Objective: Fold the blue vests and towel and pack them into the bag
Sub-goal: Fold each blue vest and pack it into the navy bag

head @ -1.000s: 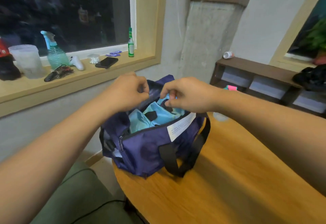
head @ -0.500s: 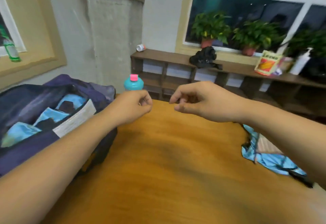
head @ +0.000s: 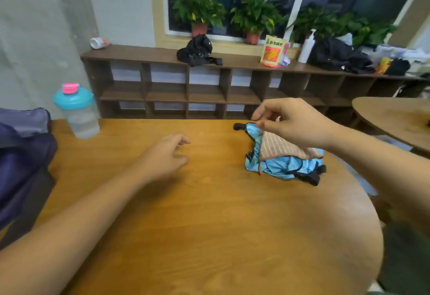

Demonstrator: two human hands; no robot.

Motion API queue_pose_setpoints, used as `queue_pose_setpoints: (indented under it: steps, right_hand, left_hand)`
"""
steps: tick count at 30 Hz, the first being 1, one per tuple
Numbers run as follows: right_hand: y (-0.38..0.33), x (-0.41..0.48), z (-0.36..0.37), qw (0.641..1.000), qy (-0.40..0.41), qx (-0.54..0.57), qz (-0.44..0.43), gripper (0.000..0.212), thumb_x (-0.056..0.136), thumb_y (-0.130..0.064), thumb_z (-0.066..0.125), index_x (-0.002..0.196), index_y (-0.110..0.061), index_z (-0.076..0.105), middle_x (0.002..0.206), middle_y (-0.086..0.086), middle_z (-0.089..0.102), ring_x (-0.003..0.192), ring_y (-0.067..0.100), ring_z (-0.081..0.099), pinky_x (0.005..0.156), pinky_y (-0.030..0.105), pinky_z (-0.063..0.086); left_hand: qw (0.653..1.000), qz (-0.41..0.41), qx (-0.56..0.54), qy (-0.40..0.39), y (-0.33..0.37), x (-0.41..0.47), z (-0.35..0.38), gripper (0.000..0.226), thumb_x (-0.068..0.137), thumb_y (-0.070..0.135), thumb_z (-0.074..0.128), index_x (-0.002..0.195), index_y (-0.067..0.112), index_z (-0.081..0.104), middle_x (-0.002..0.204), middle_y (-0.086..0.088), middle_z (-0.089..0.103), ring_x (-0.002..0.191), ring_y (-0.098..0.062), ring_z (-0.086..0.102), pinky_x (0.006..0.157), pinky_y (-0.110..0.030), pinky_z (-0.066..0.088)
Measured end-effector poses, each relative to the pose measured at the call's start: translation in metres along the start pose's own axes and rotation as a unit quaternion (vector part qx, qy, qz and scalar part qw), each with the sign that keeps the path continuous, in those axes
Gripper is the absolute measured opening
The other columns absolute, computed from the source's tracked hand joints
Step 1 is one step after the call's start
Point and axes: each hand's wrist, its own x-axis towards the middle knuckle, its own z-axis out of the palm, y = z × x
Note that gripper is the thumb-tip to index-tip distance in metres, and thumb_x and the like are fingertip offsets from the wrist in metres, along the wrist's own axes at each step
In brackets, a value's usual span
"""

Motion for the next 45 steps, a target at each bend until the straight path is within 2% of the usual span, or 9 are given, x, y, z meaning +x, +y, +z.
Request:
queue_pose_setpoints:
  steps: [7,13,16,20,24,31,38,42,45]
  right_hand:
    - [0.068,-0.004,0.011,0.992,0.010,-0.097,0.080,0.022,0.095,-0.034,0.075,0.115,-0.030,0.068,0.107,-0.010,0.065,0.099,0.011,0.066,0.083,0.030,0.053]
    - [0.105,-0.002,0.027,0.971,-0.013,-0.160,0.179,0.076,0.086,-0.047,0.083,0.151,-0.031,0.048,0.150,0.001,0.044,0.133,0.025,0.049,0.108,0.044,0.050]
    - [0.118,0.000,0.037,0.955,-0.038,-0.197,0.216,0.095,0.078,-0.053,0.088,0.157,-0.035,0.038,0.153,0.003,0.043,0.135,0.030,0.048,0.108,0.049,0.052]
    - [0.128,0.001,0.048,0.961,-0.009,-0.174,0.215,0.054,0.087,-0.035,0.084,0.134,-0.030,0.059,0.125,0.004,0.065,0.103,0.024,0.065,0.089,0.044,0.062]
    - [0.132,-0.001,0.042,0.968,0.080,-0.137,0.195,0.012,0.099,-0.031,0.069,0.109,-0.025,0.066,0.104,0.000,0.068,0.087,0.021,0.067,0.079,0.045,0.064]
    - [0.145,-0.003,0.013,0.938,0.238,-0.181,0.177,0.012,0.094,-0.025,0.067,0.101,-0.019,0.059,0.097,0.004,0.059,0.084,0.025,0.058,0.071,0.041,0.054]
    - [0.169,0.002,0.036,0.955,0.137,-0.160,0.210,0.018,0.096,-0.033,0.070,0.109,-0.022,0.063,0.105,0.002,0.059,0.090,0.022,0.062,0.082,0.044,0.061]
    - [0.176,0.012,0.041,0.962,0.124,-0.126,0.208,0.020,0.097,-0.034,0.073,0.111,-0.022,0.066,0.107,0.002,0.060,0.090,0.020,0.063,0.084,0.041,0.062]
    - [0.181,0.021,0.041,0.963,0.124,-0.129,0.203,0.017,0.098,-0.033,0.071,0.112,-0.024,0.068,0.109,0.001,0.060,0.090,0.021,0.063,0.085,0.042,0.061]
  left_hand:
    - [0.998,0.014,0.050,-0.046,-0.017,-0.002,0.049,0.064,0.098,0.061,0.060,0.156,0.039,0.040,0.162,0.010,0.038,0.147,-0.018,0.042,0.120,-0.044,0.037]
    - [0.995,0.040,0.090,-0.022,-0.030,0.000,0.068,0.066,0.101,0.071,0.041,0.160,0.042,0.035,0.170,0.012,0.031,0.160,-0.015,0.021,0.127,-0.047,0.023]
    - [0.995,0.044,0.087,-0.020,-0.032,-0.001,0.067,0.066,0.101,0.071,0.041,0.160,0.042,0.036,0.170,0.014,0.031,0.160,-0.013,0.021,0.127,-0.046,0.023]
    - [0.996,0.036,0.086,-0.017,-0.025,-0.003,0.064,0.063,0.101,0.069,0.045,0.157,0.042,0.040,0.168,0.014,0.033,0.158,-0.012,0.024,0.127,-0.045,0.023]
    - [0.997,0.012,0.074,-0.026,-0.010,0.000,0.061,0.055,0.102,0.062,0.052,0.152,0.040,0.046,0.161,0.012,0.039,0.150,-0.017,0.033,0.121,-0.046,0.029]
    - [0.998,0.038,0.027,-0.051,0.061,0.022,0.083,0.057,0.094,0.052,0.070,0.147,0.041,0.050,0.149,0.014,0.050,0.139,-0.014,0.048,0.115,-0.047,0.046]
    - [0.993,0.111,-0.034,-0.006,0.136,0.048,0.130,0.057,0.090,0.047,0.079,0.140,0.035,0.056,0.130,0.017,0.050,0.124,-0.009,0.051,0.100,-0.028,0.045]
    - [0.980,0.185,-0.003,0.075,0.168,0.059,0.143,0.043,0.089,0.057,0.074,0.123,0.034,0.063,0.114,0.016,0.048,0.114,-0.009,0.047,0.097,-0.031,0.045]
    - [0.965,0.245,0.024,0.085,0.193,0.061,0.156,0.059,0.084,0.068,0.074,0.128,0.030,0.063,0.120,0.011,0.054,0.116,-0.013,0.048,0.100,-0.033,0.043]
